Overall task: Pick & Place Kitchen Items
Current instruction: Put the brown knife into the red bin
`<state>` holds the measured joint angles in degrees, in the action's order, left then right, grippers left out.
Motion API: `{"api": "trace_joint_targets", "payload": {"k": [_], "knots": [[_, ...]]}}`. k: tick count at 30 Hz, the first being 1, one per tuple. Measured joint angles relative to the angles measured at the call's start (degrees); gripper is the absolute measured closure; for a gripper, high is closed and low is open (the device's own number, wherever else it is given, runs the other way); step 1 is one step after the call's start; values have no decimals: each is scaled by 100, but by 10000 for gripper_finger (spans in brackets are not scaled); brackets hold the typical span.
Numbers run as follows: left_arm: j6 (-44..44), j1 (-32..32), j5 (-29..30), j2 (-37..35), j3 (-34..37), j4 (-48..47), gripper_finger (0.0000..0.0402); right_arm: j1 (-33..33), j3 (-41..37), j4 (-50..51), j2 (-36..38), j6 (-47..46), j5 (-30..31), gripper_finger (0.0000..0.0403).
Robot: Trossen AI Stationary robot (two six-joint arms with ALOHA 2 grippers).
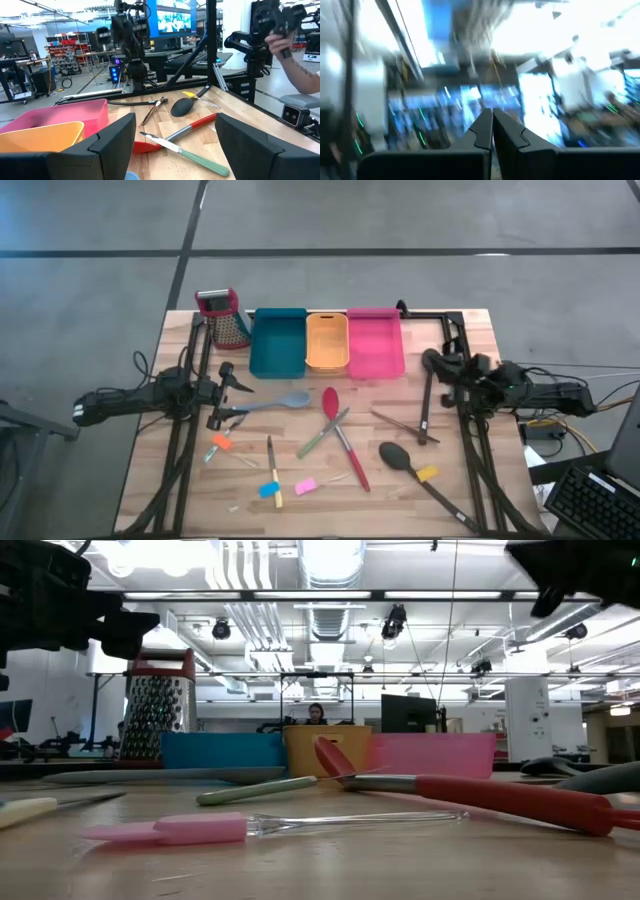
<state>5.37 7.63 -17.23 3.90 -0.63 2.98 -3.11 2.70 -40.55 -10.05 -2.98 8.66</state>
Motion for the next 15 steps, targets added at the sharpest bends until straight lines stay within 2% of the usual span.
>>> {"api": "trace_joint_targets", "payload": {"k": [3, 7, 11, 15], "knots": [[-1, 0, 0, 0, 1, 2, 124, 11, 176, -748, -382, 168, -528, 394], [0, 1, 0, -2, 1, 0, 124, 13, 980, -436, -1250, 493, -1120, 394], [-2, 1, 0, 0, 1, 0, 124, 11, 2216, 1249, -2413, 820, -1036, 394], [-1, -1, 0, 0, 0, 0, 124, 11, 3618, 3574, -3551, 598, -1016, 394]]}}
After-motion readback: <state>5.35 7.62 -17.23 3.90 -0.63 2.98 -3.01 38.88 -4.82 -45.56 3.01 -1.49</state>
